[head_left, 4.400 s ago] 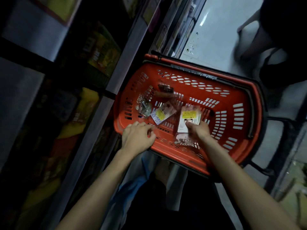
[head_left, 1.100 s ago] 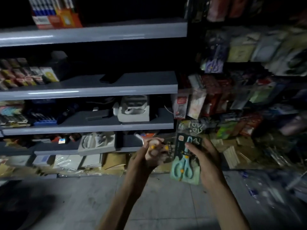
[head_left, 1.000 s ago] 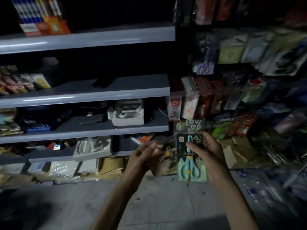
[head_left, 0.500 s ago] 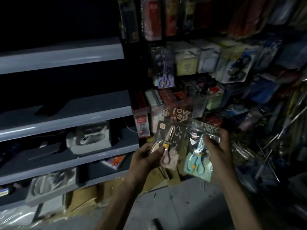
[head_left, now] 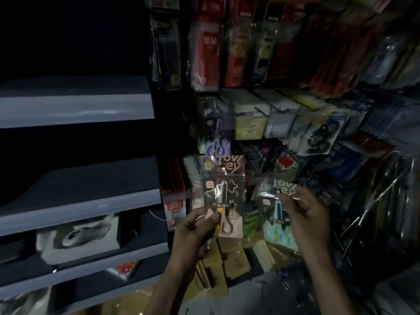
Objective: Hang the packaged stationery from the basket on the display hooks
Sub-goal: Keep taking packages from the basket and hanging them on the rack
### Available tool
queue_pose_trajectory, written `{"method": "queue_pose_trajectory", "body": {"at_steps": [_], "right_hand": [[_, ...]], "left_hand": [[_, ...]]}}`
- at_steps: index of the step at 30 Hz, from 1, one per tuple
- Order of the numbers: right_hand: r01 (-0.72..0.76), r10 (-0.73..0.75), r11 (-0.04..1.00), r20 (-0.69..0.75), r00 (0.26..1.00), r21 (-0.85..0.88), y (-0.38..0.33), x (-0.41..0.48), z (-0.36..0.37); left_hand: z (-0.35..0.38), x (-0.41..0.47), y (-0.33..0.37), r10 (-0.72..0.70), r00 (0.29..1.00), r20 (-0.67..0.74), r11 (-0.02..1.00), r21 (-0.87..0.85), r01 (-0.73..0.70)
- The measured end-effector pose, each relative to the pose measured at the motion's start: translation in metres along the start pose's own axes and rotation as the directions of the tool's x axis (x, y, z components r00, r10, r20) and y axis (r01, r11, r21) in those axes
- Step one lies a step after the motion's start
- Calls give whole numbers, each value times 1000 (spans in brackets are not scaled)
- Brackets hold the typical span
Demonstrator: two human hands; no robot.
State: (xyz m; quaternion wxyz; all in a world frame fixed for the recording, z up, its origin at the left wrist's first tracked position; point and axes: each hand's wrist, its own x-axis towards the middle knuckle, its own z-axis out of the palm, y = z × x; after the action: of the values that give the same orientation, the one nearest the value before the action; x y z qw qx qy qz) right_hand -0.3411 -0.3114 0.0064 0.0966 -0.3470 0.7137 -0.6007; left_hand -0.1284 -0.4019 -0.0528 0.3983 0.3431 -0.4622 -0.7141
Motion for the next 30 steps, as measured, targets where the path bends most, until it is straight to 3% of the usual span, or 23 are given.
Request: {"method": "queue_pose_trajectory", "body": {"at_steps": [5,11,15,21,27,30], "right_hand": [[30,-19,991,-86,996,128,-16,25,22],[-209,208,957,25,978,200,-27,59,57],[-120,72,939,156,985,323,-24,70,59],[-123,-26,921,373,927,369,-28,90,48],[-104,-86,910,428,900,401,-19,111,60],[-82,-114,917,452,885,391,-12,117,61]], "left_hand": [[2,22,12,78,996,-32,996,38,-76],[16,42,23,113,992,-60,992,60,-110],[30,49,28,155,982,-109,987,69,-148],[53,50,25,189,969,-159,981,61,-182],[64,53,13,164,977,-139,982,114,-149],[65,58,18,206,971,-125,954,247,-170]]}}
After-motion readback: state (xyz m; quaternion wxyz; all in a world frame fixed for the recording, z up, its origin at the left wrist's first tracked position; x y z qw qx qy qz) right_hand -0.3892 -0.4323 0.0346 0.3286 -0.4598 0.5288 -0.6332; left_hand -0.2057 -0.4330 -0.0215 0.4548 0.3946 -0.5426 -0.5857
